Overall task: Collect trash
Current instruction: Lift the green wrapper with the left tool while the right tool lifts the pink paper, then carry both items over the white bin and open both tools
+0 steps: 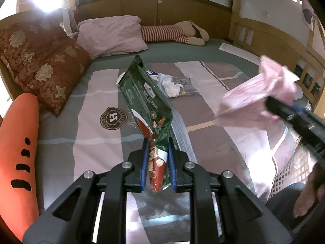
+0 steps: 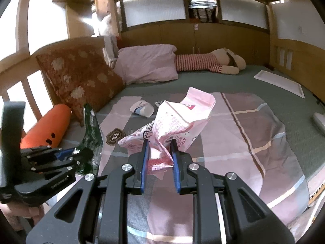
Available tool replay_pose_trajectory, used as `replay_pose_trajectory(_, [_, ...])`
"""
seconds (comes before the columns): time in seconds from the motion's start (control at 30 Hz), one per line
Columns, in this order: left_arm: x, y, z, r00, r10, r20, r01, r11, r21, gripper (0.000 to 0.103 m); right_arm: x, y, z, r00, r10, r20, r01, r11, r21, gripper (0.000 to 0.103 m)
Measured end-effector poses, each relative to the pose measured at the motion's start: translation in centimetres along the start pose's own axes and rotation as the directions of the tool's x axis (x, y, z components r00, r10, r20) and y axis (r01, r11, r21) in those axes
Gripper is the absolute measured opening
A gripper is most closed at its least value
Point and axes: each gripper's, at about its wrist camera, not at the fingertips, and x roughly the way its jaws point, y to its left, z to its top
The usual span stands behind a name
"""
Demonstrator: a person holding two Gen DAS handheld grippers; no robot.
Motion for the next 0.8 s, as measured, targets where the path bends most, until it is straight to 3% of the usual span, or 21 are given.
replay_pose_trajectory(0.13, [-0.2, -0.5, -0.1, 1.000, -0.021, 0.006, 0.021, 0.999, 0.026, 0.018, -7.0, -4.9, -0.6, 0.995, -0.057, 0.087, 0.049, 0.995, 0.091, 0.022])
replay_pose_trajectory(0.27, [-0.6, -1.8, -0.3, 0.998, -0.056, 0.016, 0.055, 0.996, 0.074, 0.018, -15.3, -11.5, -2.6, 0.965, -0.224, 0.135, 0.205, 0.969, 0.140, 0.022])
replay_pose_trajectory(0.4, [-1.6, -5.3, -0.1, 0.990, -0.134, 0.039, 0.126, 0.977, 0.174, 0.018, -21.5, -18.1, -6.0, 0.909, -0.410, 0.079, 0.391, 0.902, 0.182, 0.022])
replay_pose_trajectory(0.47, [-2.4, -8.0, 0.3, 0.979, -0.199, 0.040, 0.186, 0.958, 0.217, 0.018, -22.7, -20.6, -8.0, 0.888, -0.460, 0.019, 0.448, 0.873, 0.193, 0.025])
replay_pose_trajectory(0.53, [-3.3, -12.1, 0.7, 0.953, -0.303, 0.003, 0.292, 0.919, 0.265, 0.018, -21.8, -23.1, -10.5, 0.882, -0.458, -0.113, 0.471, 0.861, 0.189, 0.058])
replay_pose_trajectory(0.57, [-3.6, -13.8, 0.8, 0.940, -0.340, -0.021, 0.332, 0.900, 0.283, 0.018, -20.9, -24.4, -11.7, 0.861, -0.467, -0.202, 0.501, 0.848, 0.176, 0.078])
replay_pose_trajectory(0.6, [-4.0, -15.9, 0.9, 0.924, -0.379, -0.047, 0.375, 0.877, 0.302, 0.018, -20.8, -25.0, -11.9, 0.838, -0.494, -0.232, 0.535, 0.828, 0.166, 0.078])
replay_pose_trajectory(0.63, [-4.9, -19.3, 1.0, 0.894, -0.442, -0.079, 0.441, 0.832, 0.336, 0.018, -21.4, -25.7, -12.1, 0.799, -0.553, -0.237, 0.593, 0.788, 0.163, 0.078])
replay_pose_trajectory(0.67, [-5.5, -21.5, 1.0, 0.871, -0.482, -0.098, 0.483, 0.800, 0.357, 0.018, -23.2, -26.2, -11.5, 0.777, -0.601, -0.188, 0.629, 0.750, 0.205, 0.078])
replay_pose_trajectory(0.7, [-6.1, -23.7, 0.8, 0.848, -0.516, -0.121, 0.520, 0.768, 0.374, 0.018, -24.6, -26.4, -11.0, 0.773, -0.619, -0.140, 0.632, 0.733, 0.252, 0.078])
replay_pose_trajectory(0.8, [-7.6, -31.8, -0.2, 0.773, -0.594, -0.222, 0.623, 0.645, 0.443, 0.018, -31.2, -26.9, -9.3, 0.731, -0.679, 0.069, 0.575, 0.668, 0.473, 0.086])
